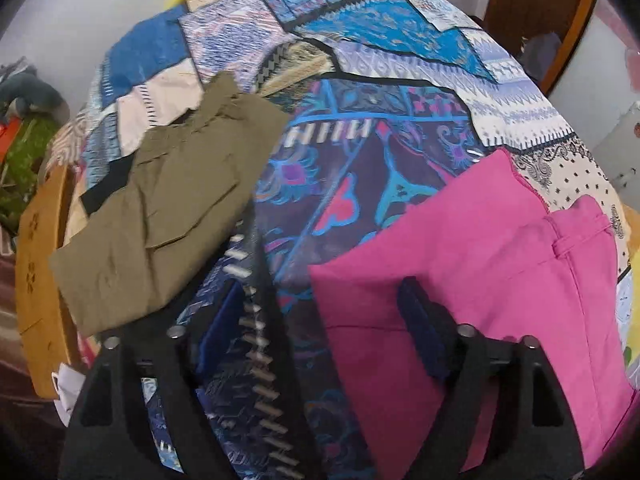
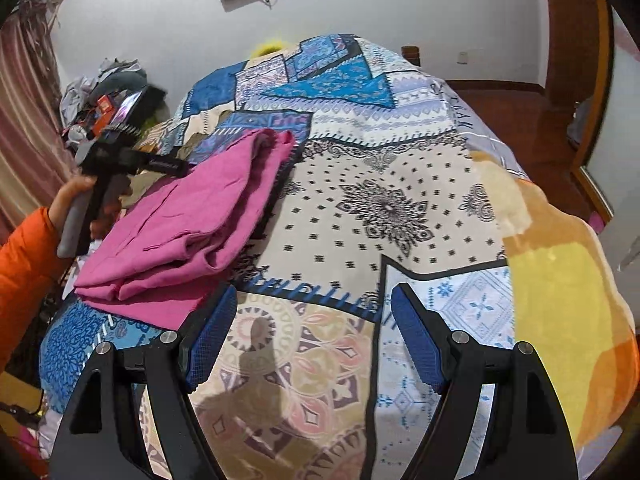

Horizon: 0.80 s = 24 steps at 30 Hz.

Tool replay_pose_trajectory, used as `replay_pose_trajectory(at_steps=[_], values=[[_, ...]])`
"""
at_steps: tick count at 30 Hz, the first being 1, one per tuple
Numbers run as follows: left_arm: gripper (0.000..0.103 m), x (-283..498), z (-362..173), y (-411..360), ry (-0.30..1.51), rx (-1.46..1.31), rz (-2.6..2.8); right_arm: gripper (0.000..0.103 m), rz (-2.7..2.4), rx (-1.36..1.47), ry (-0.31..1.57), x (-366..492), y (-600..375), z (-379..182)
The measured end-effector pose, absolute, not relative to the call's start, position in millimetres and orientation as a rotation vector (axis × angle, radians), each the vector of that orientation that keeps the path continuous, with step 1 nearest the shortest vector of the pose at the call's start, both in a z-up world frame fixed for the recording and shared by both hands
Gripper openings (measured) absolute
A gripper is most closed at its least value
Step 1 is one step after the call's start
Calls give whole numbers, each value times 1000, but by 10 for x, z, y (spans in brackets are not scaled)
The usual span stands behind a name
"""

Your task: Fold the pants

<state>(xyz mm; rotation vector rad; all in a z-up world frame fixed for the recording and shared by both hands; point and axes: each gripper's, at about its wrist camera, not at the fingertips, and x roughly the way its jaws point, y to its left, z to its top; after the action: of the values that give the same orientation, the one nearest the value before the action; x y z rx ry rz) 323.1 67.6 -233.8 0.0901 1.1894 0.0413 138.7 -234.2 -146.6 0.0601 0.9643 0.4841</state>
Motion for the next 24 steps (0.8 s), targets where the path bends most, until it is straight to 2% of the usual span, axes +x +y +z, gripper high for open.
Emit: replay_pose_trajectory(at_steps=[8, 15, 24], values=[[86, 2617, -2212, 909, 1153, 139, 96, 76, 470, 77, 926, 1405, -2379, -1378], [86, 1952, -2126, 1071, 1199, 37, 32, 76, 522, 74, 894, 1397, -2220, -1278], [86, 1499, -2098, 952, 1156, -48, -11, 76, 616, -10, 931, 1390, -1853, -1378]])
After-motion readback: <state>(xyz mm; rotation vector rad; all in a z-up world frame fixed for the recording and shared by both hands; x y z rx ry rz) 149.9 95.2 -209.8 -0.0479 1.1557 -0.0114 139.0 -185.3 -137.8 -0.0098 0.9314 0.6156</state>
